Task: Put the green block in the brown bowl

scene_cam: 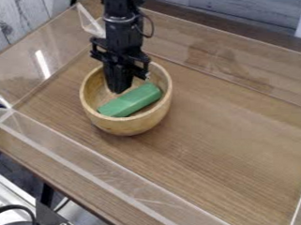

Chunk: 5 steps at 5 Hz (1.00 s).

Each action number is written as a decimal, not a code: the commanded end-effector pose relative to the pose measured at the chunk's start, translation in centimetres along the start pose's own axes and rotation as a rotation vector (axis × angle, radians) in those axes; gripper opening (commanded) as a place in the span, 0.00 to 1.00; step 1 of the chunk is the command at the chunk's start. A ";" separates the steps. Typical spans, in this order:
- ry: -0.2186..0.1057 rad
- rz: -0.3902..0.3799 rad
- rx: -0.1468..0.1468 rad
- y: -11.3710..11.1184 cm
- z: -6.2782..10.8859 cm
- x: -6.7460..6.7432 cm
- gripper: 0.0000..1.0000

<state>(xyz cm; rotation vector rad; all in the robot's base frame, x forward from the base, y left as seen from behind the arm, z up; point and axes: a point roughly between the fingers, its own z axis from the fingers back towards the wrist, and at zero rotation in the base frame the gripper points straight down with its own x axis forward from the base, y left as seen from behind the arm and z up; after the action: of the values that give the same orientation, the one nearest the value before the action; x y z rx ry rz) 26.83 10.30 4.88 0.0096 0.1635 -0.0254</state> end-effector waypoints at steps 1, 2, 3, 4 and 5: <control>-0.082 0.006 0.018 0.2 3.1 0.7 1.00; -0.107 0.008 0.012 0.0 4.7 0.7 1.00; -0.148 0.023 0.015 -0.8 6.9 1.1 1.00; -0.170 0.033 0.004 -1.9 8.2 1.8 1.00; -0.170 0.026 0.002 -2.7 7.4 2.5 1.00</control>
<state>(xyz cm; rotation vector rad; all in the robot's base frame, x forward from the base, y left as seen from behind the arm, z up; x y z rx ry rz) 29.56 7.23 10.08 -0.0060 0.0554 -0.0042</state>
